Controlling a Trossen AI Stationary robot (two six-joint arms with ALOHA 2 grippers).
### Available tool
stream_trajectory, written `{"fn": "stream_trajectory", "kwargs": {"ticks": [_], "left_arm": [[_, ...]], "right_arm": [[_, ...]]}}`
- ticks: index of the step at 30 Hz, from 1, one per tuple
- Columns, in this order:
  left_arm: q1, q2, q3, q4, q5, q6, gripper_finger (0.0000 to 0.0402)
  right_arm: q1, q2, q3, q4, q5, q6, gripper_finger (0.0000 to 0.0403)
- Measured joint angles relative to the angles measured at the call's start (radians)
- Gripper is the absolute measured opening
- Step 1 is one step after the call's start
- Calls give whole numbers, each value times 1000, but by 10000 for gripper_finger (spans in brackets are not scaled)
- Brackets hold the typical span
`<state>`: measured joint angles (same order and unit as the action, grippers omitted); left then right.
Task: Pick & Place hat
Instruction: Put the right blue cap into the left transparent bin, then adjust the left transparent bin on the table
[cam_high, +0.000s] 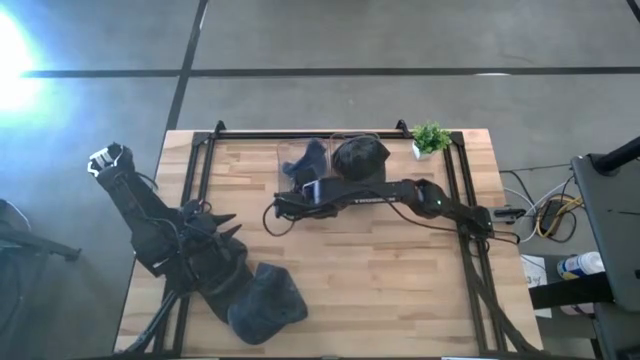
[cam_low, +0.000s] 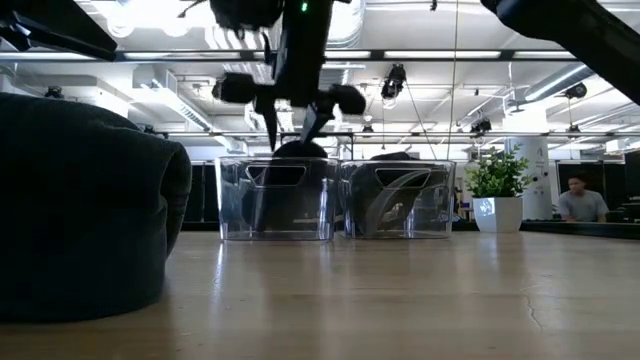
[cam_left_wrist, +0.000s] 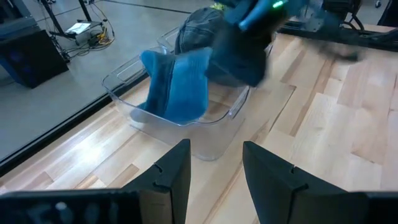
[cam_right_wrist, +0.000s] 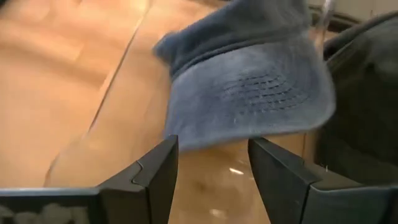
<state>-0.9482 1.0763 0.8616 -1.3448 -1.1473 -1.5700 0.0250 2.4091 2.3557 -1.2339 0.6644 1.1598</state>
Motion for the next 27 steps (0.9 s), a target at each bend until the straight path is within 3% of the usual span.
{"fn": "stream_trajectory", "kwargs": {"ticks": [6, 12, 21, 27], "left_arm": [[0, 0, 0, 1, 11, -2, 140], [0, 0, 0, 2, 28, -24, 140], [0, 0, 0, 5, 29, -39, 140], [0, 0, 0, 11, 39, -39, 140]], "right_arm": [[10, -29, -14, -17, -287, -184, 189], [9, -30, -12, -39, -287, -317, 180], [-158, -25, -58, 119, -462, -450, 154], [-179, -37, -48, 88, -566, -458, 151]]}}
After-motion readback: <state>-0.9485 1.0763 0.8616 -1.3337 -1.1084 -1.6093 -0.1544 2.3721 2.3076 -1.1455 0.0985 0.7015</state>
